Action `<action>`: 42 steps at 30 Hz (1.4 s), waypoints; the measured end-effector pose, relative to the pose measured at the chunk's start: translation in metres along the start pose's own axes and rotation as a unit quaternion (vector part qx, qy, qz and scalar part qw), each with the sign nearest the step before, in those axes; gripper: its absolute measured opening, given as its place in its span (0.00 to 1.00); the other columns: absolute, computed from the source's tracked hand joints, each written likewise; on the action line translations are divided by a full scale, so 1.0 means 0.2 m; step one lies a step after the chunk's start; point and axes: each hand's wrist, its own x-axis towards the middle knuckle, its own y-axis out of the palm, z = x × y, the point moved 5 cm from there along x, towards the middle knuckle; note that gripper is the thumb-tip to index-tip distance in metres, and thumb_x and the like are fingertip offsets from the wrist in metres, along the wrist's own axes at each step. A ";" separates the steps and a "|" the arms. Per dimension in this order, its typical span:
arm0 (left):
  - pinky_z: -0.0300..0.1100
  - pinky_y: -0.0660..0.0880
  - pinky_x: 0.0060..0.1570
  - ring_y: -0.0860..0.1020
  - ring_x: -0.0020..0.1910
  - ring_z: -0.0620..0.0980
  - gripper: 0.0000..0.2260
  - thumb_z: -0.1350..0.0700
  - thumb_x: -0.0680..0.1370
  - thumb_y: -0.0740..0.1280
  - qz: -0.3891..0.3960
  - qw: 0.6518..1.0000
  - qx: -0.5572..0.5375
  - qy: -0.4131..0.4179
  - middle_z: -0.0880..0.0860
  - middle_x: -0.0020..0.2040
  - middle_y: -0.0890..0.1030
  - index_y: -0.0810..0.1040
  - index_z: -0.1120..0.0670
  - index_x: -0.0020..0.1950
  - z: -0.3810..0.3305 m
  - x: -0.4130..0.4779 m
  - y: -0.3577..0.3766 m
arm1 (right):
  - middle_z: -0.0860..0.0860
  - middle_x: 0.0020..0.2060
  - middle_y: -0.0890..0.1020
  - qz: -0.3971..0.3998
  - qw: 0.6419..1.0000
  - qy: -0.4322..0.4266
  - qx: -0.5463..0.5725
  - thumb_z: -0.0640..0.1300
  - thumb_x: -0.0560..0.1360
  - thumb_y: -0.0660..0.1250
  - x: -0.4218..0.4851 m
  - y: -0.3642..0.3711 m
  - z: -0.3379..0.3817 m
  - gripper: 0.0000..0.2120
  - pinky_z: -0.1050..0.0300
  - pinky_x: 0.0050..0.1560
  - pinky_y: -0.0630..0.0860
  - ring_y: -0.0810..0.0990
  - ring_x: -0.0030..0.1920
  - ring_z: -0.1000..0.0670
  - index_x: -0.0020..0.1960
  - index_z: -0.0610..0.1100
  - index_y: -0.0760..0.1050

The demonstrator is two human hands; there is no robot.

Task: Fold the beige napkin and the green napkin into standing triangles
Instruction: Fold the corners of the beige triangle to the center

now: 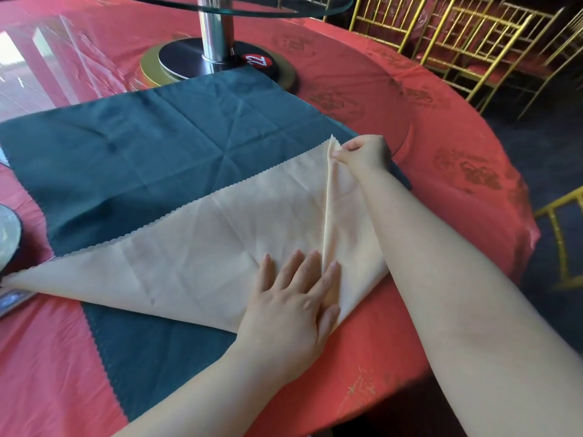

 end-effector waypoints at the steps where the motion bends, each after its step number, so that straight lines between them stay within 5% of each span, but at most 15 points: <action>1: 0.57 0.53 0.65 0.68 0.69 0.54 0.24 0.41 0.77 0.52 0.001 1.000 0.003 0.000 0.50 0.68 0.72 0.66 0.46 0.71 0.00 0.00 0.00 | 0.52 0.37 0.79 -0.004 1.000 -0.003 -0.001 0.42 0.68 0.73 0.00 0.00 0.00 0.05 0.61 0.42 0.72 0.78 0.40 0.50 0.39 0.47 0.77; 6: 0.62 0.64 0.65 0.70 0.68 0.53 0.23 0.41 0.76 0.53 0.015 1.000 0.015 -0.008 0.50 0.67 0.73 0.68 0.47 0.69 0.00 0.01 0.00 | 0.46 0.59 0.74 -0.041 0.982 -0.143 -0.116 0.50 0.68 0.72 -0.15 -0.01 0.04 0.22 0.52 0.62 0.66 0.72 0.59 0.43 0.60 0.45 0.73; 11: 0.63 0.64 0.64 0.70 0.67 0.54 0.24 0.41 0.76 0.52 0.032 0.999 0.026 -0.005 0.52 0.66 0.74 0.69 0.48 0.69 0.00 0.01 0.00 | 0.50 0.58 0.75 0.079 0.951 -0.262 -0.144 0.60 0.65 0.62 -0.64 -0.11 -0.06 0.26 0.56 0.64 0.57 0.72 0.60 0.49 0.57 0.49 0.75; 14: 0.63 0.61 0.64 0.69 0.68 0.54 0.26 0.39 0.76 0.49 0.055 0.998 0.033 -0.006 0.53 0.68 0.73 0.67 0.47 0.71 -0.01 0.01 0.00 | 0.55 0.69 0.66 0.156 0.932 -0.249 -0.212 0.65 0.64 0.54 -0.91 -0.14 -0.20 0.33 0.55 0.71 0.43 0.61 0.70 0.57 0.66 0.54 0.68; 18: 0.59 0.39 0.71 0.45 0.76 0.51 0.34 0.34 0.70 0.31 0.078 0.996 0.040 -0.006 0.50 0.77 0.49 0.40 0.43 0.75 -0.01 0.01 0.01 | 0.57 0.76 0.48 0.224 0.898 -0.248 -0.288 0.68 0.69 0.43 -1.02 -0.13 -0.32 0.35 0.51 0.71 0.34 0.41 0.74 0.61 0.75 0.59 0.49; 21: 0.58 0.34 0.69 0.38 0.75 0.51 0.32 0.32 0.72 0.34 0.109 0.992 0.055 -0.014 0.49 0.77 0.40 0.35 0.43 0.74 0.00 0.02 0.01 | 0.57 0.76 0.41 0.248 0.883 -0.234 -0.322 0.72 0.67 0.40 -0.98 -0.14 -0.36 0.37 0.50 0.71 0.32 0.34 0.72 0.62 0.74 0.62 0.41; 31: 0.59 0.31 0.68 0.33 0.74 0.54 0.37 0.27 0.70 0.43 0.165 0.983 0.082 -0.015 0.50 0.76 0.36 0.33 0.40 0.73 0.04 0.06 0.01 | 0.56 0.75 0.39 0.262 0.876 -0.167 -0.368 0.62 0.78 0.47 -0.77 -0.26 -0.47 0.27 0.47 0.73 0.33 0.35 0.74 0.58 0.74 0.64 0.40; 42: 0.59 0.31 0.68 0.33 0.74 0.55 0.38 0.27 0.70 0.43 0.171 0.982 0.078 -0.016 0.51 0.76 0.35 0.32 0.41 0.73 0.04 0.07 0.03 | 0.52 0.76 0.41 0.186 0.922 -0.042 -0.337 0.58 0.80 0.49 -0.46 -0.46 -0.67 0.25 0.47 0.73 0.35 0.38 0.75 0.54 0.73 0.66 0.41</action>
